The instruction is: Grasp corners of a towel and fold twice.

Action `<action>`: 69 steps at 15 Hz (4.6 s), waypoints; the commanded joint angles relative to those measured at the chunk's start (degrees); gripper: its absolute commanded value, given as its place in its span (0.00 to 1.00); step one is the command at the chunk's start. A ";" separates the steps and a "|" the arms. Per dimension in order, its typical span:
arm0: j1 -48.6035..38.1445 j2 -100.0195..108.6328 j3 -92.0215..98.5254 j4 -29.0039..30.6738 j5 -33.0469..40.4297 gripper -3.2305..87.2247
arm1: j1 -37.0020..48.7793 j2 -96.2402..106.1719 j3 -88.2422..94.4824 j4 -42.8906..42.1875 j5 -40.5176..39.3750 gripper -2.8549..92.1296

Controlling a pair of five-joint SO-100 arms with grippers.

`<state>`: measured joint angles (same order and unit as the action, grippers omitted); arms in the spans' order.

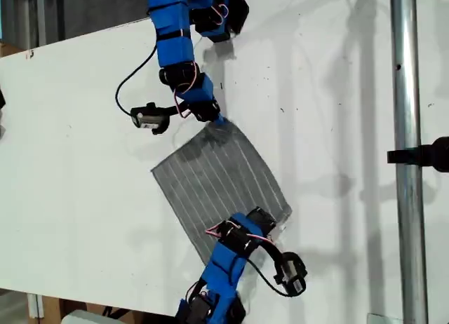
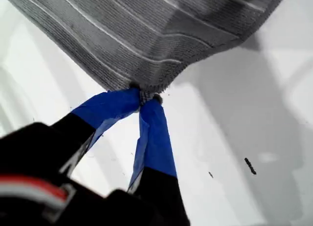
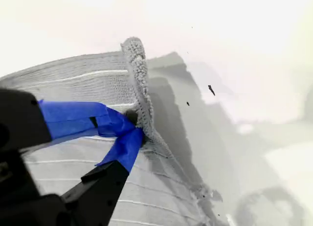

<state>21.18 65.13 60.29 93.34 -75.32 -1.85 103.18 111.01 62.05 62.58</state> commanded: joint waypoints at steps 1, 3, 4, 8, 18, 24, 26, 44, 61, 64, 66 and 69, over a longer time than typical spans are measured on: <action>0.09 11.87 2.81 -0.79 -0.09 0.17 | -1.14 -4.75 -8.35 -0.70 0.44 0.03; -0.97 21.01 10.46 -0.79 -1.32 0.29 | -0.79 -8.00 -11.34 -0.70 0.09 0.03; -2.02 26.54 15.56 -0.88 -2.99 0.32 | -0.44 -8.88 -12.57 -0.53 -0.09 0.03; -4.39 42.01 27.33 -6.42 -1.32 0.36 | 2.64 -7.82 -12.83 3.69 -1.14 0.03; 5.45 -9.76 -5.71 -8.79 -7.29 0.38 | 5.98 -3.87 -11.25 8.00 -2.99 0.03; 0.79 -14.06 -10.28 -7.21 -13.27 0.38 | 2.72 -9.84 -12.22 3.43 -0.79 0.03; -0.09 -14.94 -10.46 -8.09 -12.92 0.38 | 3.16 -9.84 -12.48 3.43 -1.05 0.03; 8.61 -2.64 -8.17 0.79 -6.86 0.00 | -6.06 -1.41 -18.63 9.93 -1.32 0.03; 9.40 -1.05 -9.05 -0.09 -3.69 0.46 | 2.02 -13.10 -31.03 15.38 -2.20 0.32; 4.48 11.16 1.41 2.46 -3.08 0.44 | 1.67 -21.62 -35.95 15.64 -0.44 0.34; 2.55 16.35 9.76 2.37 -5.19 0.44 | 1.58 -25.49 -35.95 17.14 2.02 0.34; 2.11 16.35 13.10 2.20 -5.89 0.44 | 1.23 -31.11 -37.09 19.60 6.86 0.34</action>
<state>24.08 77.96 73.30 95.10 -80.86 0.26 72.33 78.40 80.86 67.59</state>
